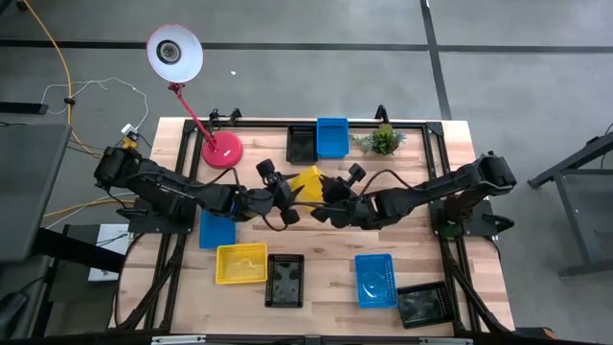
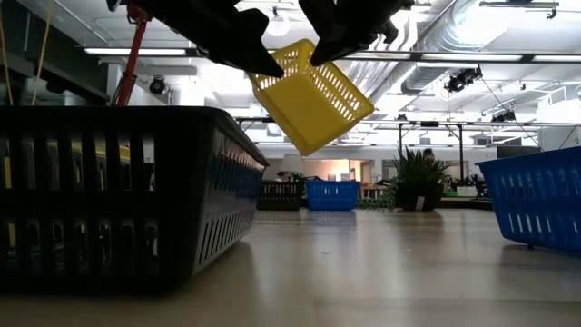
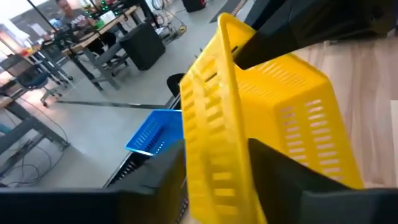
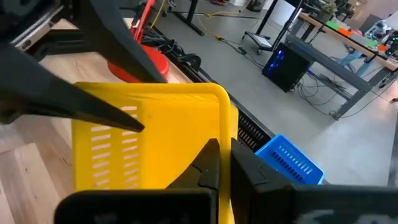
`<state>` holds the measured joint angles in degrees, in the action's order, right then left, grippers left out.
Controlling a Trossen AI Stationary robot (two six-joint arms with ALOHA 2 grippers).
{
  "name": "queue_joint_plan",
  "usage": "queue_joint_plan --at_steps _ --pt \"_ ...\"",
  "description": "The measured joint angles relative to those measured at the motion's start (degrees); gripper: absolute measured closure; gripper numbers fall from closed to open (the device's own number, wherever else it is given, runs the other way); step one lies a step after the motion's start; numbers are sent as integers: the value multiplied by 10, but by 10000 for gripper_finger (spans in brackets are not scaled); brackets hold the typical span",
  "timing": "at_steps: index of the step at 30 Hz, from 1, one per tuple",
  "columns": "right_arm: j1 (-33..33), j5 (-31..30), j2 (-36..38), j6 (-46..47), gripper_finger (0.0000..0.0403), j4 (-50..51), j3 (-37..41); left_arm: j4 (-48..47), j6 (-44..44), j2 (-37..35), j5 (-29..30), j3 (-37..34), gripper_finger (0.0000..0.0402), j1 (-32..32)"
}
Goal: Stack baskets by color
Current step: Stack the right yellow bin on the left stacked yellow bins
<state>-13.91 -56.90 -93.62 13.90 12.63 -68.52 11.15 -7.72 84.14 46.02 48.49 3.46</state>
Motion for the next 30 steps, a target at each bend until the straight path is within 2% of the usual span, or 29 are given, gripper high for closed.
queue_joint_plan --at_steps 4,6,10,17,20,25,30 --pt "0 6 0 -10 403 1 0 -5 -6 0 -2 0 363 -1" --pt "0 10 0 -17 399 0 0 -9 -13 0 0 0 389 -1" --pt "-4 18 9 -28 361 3 0 -24 -15 0 18 0 397 -2" --pt "-40 -23 70 -49 228 20 0 -92 -4 -27 58 0 401 -5" --pt "-67 -46 107 -47 183 60 0 -126 18 -56 61 0 401 -4" --pt "-109 -90 161 50 155 185 0 -213 74 -130 57 0 401 3" --pt "-140 -101 197 233 154 372 0 -381 212 -215 -12 0 401 46"
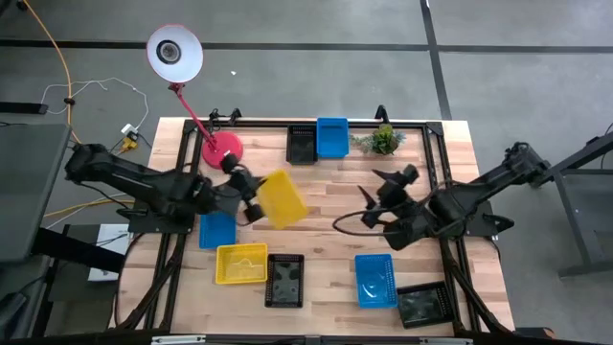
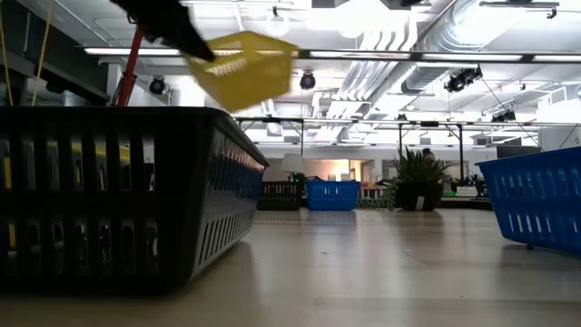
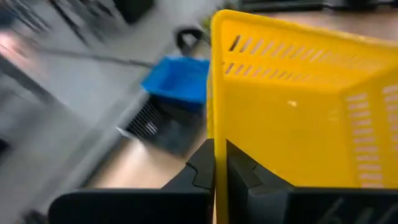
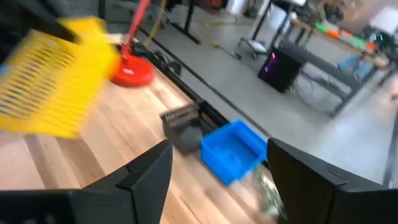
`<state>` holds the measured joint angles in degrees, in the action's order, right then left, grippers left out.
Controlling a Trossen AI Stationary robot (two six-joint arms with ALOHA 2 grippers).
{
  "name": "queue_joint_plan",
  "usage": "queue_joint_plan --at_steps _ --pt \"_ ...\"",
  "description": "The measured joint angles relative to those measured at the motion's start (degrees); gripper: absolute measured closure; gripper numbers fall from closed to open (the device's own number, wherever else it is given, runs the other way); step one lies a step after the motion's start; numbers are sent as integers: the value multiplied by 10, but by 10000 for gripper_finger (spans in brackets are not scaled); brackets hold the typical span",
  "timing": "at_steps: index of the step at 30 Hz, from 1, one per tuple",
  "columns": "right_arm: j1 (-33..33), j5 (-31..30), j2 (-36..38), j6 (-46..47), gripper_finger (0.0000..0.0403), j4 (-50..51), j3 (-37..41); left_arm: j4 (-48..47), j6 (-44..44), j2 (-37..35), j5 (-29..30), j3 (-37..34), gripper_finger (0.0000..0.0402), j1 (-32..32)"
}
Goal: Stack baskets by color
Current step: Stack the right yellow bin on the left stacked yellow bins
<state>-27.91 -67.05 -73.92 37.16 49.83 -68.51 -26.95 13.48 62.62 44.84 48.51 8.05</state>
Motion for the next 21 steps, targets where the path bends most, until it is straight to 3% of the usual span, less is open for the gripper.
queue_joint_plan --at_steps 4,9,17,21 --pt "-11 -3 5 132 153 120 0 -104 153 -52 -58 0 401 69" --pt "-12 -2 4 205 153 172 0 -127 323 -81 -70 0 401 198" --pt "-12 -2 4 209 153 171 0 -218 641 -36 67 0 401 407" --pt "-10 -2 4 211 153 171 0 -256 787 16 99 0 401 474"
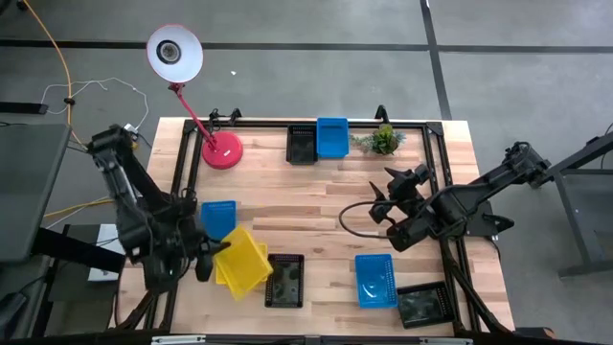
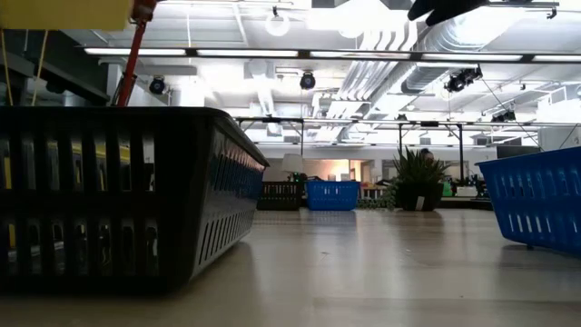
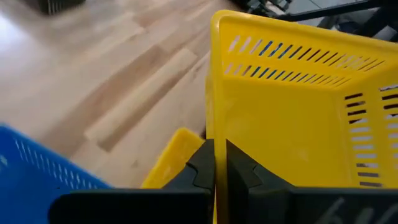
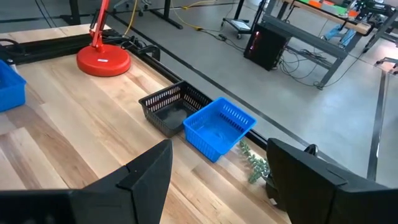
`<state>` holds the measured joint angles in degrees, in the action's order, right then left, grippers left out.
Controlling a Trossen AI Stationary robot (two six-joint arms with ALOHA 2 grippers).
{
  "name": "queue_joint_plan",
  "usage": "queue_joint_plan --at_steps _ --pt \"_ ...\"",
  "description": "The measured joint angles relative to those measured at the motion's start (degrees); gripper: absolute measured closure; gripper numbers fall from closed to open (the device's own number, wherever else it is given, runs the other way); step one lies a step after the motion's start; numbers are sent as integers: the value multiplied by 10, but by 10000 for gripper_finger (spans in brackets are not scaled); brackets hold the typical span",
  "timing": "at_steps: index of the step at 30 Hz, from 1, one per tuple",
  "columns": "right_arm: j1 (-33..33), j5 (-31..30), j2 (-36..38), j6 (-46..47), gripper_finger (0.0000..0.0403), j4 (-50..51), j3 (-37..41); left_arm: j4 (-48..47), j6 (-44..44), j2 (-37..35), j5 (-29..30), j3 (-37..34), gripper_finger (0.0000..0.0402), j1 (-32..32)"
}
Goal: Stack baskets by color
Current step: Stack the right yellow bin on the left stacked yellow bins
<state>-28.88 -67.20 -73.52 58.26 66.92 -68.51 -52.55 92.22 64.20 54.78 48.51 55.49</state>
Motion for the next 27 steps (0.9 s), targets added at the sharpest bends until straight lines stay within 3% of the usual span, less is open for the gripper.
queue_joint_plan --at_steps 8,14,20,27 --pt "1 -1 0 -1 153 1 0 -70 214 114 -36 1 401 54" --pt "1 0 0 1 153 1 0 -190 344 175 -71 62 401 98" --pt "1 2 0 15 153 1 0 -236 347 238 -109 136 401 92" --pt "1 2 0 17 153 1 0 -364 347 328 -142 190 401 71"
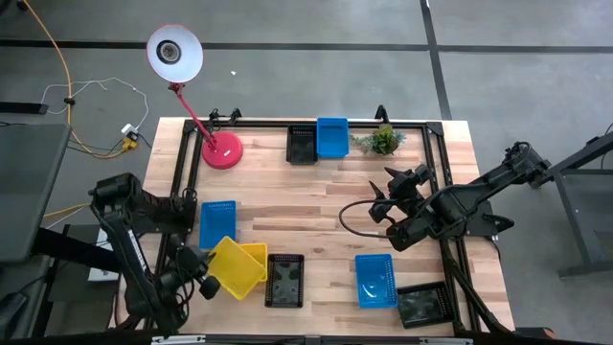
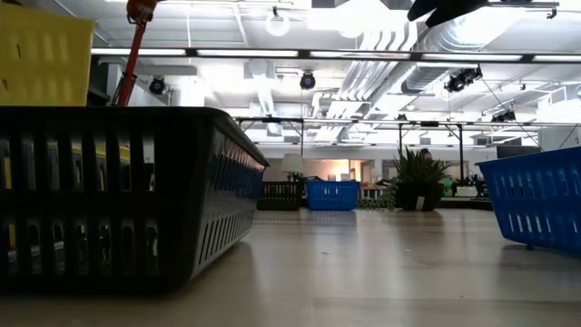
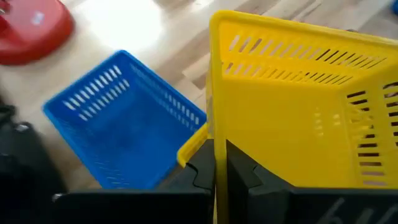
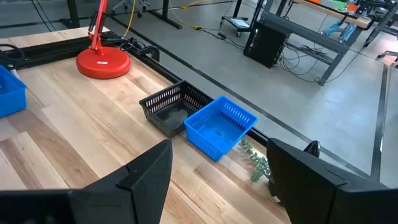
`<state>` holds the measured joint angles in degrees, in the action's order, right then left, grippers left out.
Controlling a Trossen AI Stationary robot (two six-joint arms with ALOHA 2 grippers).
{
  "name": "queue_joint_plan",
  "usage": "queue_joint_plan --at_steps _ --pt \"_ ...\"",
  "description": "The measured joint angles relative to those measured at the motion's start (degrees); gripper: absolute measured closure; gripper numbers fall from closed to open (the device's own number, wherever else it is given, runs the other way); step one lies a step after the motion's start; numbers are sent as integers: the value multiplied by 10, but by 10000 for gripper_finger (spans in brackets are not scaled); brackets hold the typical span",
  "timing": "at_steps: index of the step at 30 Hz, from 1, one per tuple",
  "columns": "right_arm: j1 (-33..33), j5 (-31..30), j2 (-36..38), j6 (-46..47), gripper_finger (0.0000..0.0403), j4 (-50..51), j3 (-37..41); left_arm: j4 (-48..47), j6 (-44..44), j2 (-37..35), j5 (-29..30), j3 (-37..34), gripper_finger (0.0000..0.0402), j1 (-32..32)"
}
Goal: Stack baskets by color
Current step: Stack the right yellow bin on the left stacked yellow bins
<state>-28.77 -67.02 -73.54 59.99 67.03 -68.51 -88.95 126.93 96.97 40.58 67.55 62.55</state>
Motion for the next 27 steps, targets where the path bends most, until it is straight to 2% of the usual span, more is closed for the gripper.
queue_joint_plan --at_steps 9,27 --pt "0 0 0 0 153 -4 0 -10 0 18 61 7 401 -14" --pt "0 2 0 2 153 -5 0 -11 -61 17 124 7 401 -50"
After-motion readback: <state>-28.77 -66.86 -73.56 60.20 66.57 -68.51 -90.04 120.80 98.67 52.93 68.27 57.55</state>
